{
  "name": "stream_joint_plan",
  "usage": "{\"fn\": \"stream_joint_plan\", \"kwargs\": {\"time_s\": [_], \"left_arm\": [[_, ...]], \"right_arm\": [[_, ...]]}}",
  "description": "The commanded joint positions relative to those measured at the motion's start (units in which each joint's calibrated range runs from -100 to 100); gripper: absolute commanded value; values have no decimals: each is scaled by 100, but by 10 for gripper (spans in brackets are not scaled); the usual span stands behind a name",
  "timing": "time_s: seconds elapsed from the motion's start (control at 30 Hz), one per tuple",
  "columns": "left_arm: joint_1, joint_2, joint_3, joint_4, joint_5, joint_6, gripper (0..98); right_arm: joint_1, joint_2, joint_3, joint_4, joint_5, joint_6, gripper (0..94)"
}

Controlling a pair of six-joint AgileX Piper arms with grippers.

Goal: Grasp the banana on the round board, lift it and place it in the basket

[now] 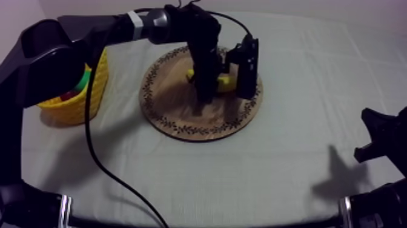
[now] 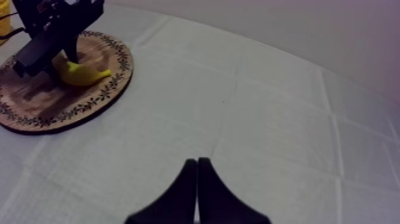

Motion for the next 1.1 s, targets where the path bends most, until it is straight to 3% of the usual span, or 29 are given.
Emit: {"fn": "stream_joint_plan", "kwargs": {"time_s": [0.0, 0.33, 0.6, 0.8, 1.07], "left_arm": [[-12, 14, -22, 12, -3, -27, 336], [-84, -50, -48, 89, 42, -22, 153], [-190, -846, 301, 202, 89, 194, 151], [-396, -2010, 764, 425, 175, 318, 186], [-706, -3893, 1982, 501, 508, 714, 214]], "right_arm": [[0, 0, -3, 2, -1, 0, 3], [0, 0, -3, 2, -1, 0, 3], [0, 0, -3, 2, -1, 0, 3], [0, 0, -3, 2, -1, 0, 3], [0, 0, -3, 2, -1, 0, 3]]}}
